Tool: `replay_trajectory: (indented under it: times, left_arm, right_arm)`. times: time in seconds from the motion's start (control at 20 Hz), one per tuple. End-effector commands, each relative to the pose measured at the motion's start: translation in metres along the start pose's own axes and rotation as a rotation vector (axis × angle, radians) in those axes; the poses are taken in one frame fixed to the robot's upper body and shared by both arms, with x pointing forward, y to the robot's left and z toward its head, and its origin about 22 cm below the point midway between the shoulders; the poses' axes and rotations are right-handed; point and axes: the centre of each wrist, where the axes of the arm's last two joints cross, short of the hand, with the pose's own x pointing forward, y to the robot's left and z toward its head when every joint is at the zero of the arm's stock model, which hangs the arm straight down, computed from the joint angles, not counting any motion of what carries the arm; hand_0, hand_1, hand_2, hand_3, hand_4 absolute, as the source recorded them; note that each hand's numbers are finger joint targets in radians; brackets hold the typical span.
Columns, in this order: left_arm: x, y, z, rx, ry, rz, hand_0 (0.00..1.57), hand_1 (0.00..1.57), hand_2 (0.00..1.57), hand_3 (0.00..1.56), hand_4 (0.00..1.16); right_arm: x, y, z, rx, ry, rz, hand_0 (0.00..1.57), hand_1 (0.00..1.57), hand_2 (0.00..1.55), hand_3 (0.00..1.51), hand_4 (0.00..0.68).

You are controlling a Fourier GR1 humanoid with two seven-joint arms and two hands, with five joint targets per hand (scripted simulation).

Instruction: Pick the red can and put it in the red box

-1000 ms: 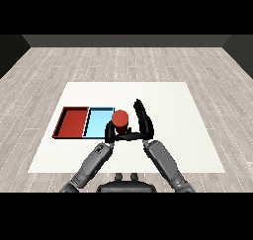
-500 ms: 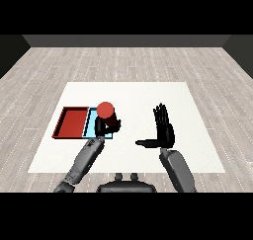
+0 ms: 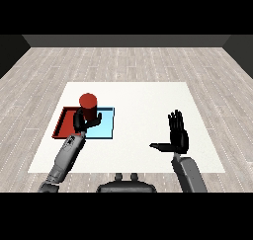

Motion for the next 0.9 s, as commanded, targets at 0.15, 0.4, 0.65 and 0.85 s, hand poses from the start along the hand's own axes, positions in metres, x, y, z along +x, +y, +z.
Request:
replay_trajectory:
  times: [0.15,0.4,0.65,0.85]
  left_arm:
    - [-0.027,0.088,-0.031,0.067,0.167,-0.287,1.57,1.57,1.54,1.47,1.11]
    - [-0.046,0.135,-0.051,0.097,0.374,-0.439,1.57,1.57,1.56,1.48,1.05]
    - [-0.092,0.162,-0.021,0.136,0.606,-0.631,1.51,1.51,1.43,1.36,0.97]
    - [-0.108,0.141,-0.022,0.096,0.697,-0.703,0.63,0.63,0.6,0.0,0.77]
  right_arm:
    - [-0.021,-0.021,0.016,-0.047,0.023,0.01,0.0,0.0,0.0,0.0,0.0]
    - [-0.02,-0.022,0.006,-0.056,0.055,0.033,0.0,0.0,0.0,0.0,0.0]
    - [-0.031,-0.028,-0.005,-0.057,0.031,0.0,0.0,0.0,0.0,0.0,0.0]
    - [-0.046,-0.026,0.0,-0.044,0.048,0.049,0.0,0.0,0.0,0.0,0.0]
